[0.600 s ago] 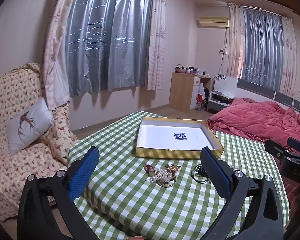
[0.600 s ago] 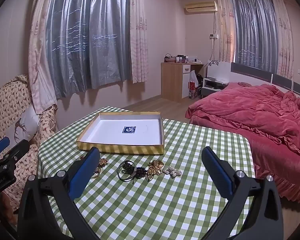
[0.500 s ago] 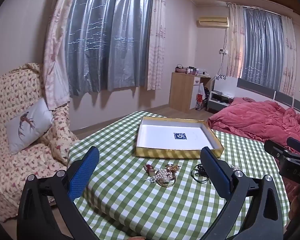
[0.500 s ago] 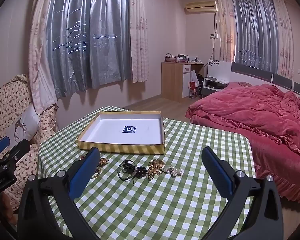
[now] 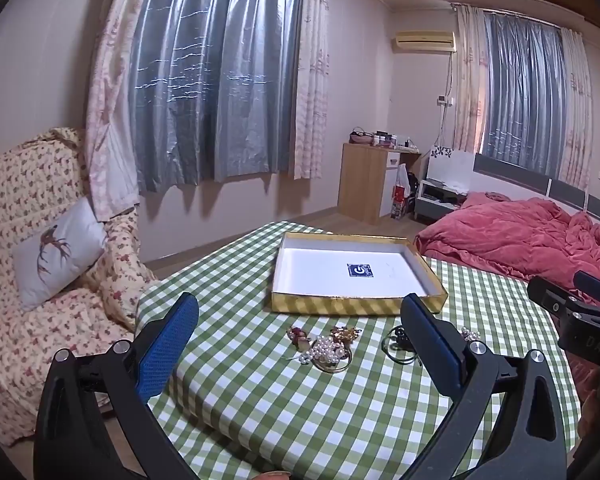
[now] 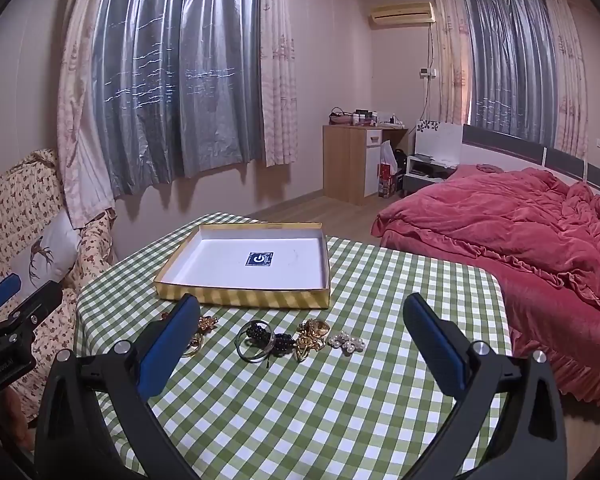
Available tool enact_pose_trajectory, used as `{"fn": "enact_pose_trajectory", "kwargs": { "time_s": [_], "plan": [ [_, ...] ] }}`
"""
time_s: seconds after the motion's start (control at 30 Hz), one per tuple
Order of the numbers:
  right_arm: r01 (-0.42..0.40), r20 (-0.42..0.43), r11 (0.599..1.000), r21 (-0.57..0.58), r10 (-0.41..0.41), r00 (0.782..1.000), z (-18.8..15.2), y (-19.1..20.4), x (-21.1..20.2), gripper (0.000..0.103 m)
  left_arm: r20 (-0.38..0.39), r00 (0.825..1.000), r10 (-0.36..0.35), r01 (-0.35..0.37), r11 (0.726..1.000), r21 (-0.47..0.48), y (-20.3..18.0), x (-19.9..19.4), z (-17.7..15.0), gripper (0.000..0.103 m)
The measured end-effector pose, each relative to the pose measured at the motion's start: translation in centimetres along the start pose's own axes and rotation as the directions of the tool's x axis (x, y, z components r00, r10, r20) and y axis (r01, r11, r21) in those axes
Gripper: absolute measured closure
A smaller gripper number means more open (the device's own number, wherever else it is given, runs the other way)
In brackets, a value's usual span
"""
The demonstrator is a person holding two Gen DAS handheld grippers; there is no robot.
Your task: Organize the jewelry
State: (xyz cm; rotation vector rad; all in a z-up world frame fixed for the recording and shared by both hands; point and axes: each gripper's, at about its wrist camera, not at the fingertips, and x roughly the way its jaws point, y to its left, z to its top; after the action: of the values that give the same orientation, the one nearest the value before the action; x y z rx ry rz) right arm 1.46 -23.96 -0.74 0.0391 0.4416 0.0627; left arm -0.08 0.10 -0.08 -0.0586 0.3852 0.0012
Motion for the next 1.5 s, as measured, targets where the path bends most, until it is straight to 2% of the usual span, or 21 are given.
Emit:
{"fn": "enact_pose_trajectory", "kwargs": {
  "time_s": [1.5],
  "plan": [
    [-0.009,0.015,1.000,0.012,0.008,1.000,-0.57,-0.35,0.16,0.103,-0.012,1.000,0.004,-0.004,1.000,0.014,-0.27,0.21,-0.33,0.005]
  ]
}}
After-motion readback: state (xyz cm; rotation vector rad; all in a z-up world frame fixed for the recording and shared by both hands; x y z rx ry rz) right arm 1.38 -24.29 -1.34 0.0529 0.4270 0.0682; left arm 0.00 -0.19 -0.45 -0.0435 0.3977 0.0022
